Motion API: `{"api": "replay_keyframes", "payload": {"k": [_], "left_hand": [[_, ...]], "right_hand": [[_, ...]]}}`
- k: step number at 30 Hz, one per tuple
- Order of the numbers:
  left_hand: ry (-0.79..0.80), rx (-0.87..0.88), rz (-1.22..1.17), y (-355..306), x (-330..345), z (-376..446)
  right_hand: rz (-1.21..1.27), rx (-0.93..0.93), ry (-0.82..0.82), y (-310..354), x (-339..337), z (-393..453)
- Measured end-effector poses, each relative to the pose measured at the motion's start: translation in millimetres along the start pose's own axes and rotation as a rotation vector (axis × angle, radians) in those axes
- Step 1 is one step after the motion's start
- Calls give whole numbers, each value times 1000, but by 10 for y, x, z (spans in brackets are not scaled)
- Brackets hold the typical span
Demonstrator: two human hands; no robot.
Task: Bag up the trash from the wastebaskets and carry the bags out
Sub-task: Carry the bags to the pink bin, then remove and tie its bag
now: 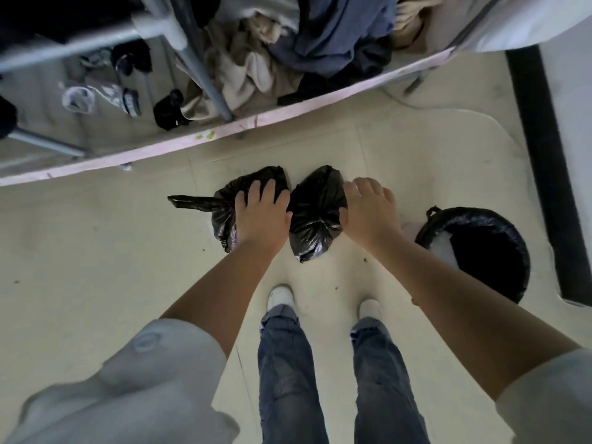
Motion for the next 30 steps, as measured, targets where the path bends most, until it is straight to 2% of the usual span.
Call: {"api": "replay_keyframes", "payload": {"k": [7, 13, 19, 23, 30], "left_hand": [[-151, -68, -27, -745, -399, -519], [-187, -155, -110, -1538, -346, -1107], [-123, -158, -101, -2252, 3, -1629], [-108, -132, -84, -2700, 342, -1929], [-46, -90, -130, -3388, 1229, -2278]], "right_hand": [[-72, -128, -113, -514, -584, -495], [-143, -223, -155, -1034, -624, -1114], [-136, -151, -98, -1774, -256, -1764], [-129, -78, -124, -2332, 103, -2241], [-198, -34, -109, -3030, 942, -2707]]}}
Point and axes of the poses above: each hand's wrist, its own z-axis towards the middle knuckle, its own x-axis out of the palm, y = z × x, the point moved 6 cm from there along z, towards the middle knuckle, and after that the axes turned 5 degrees about y, right-handed, at the moved point
